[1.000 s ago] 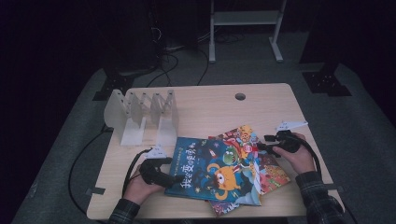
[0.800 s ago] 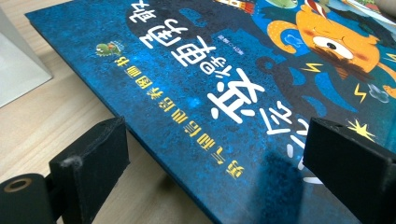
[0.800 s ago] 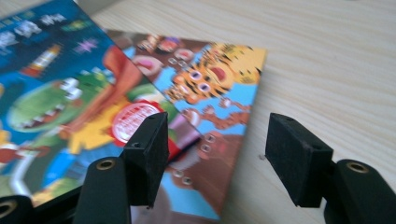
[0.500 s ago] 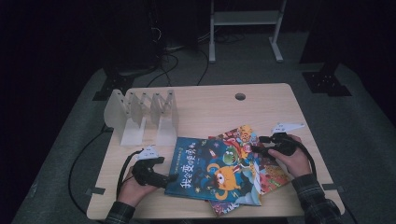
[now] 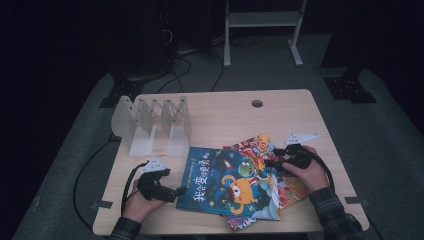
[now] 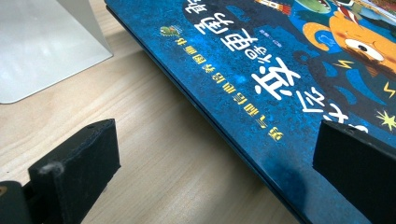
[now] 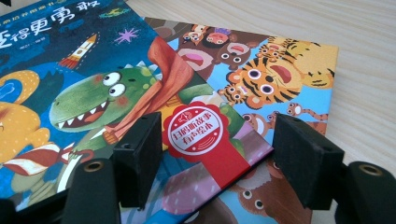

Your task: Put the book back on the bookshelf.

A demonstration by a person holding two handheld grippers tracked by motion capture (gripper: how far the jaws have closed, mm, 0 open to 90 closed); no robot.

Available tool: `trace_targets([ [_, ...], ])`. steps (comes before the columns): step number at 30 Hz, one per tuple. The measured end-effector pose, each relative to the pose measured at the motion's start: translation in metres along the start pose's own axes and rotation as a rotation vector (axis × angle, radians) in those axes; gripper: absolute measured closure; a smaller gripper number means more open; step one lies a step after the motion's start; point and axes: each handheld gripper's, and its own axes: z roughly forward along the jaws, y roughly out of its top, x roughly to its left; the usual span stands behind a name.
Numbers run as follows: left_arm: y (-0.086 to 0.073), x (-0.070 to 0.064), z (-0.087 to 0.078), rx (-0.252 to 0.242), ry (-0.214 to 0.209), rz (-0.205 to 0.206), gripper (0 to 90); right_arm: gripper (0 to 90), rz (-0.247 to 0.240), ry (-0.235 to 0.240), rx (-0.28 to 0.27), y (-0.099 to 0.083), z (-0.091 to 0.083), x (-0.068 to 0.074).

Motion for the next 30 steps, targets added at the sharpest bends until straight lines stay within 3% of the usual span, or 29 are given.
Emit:
trace_targets([
  [9,0.001,0.001,0.002,0.006,-0.006,0.002,0.0,30.0,-0.013,0.007,0.035,0.004,0.002,0.007],
  [30,-0.003,0.002,0.005,0.036,-0.027,-0.023,0.0,30.0,-0.048,0.05,0.039,0.011,0.017,0.03],
])
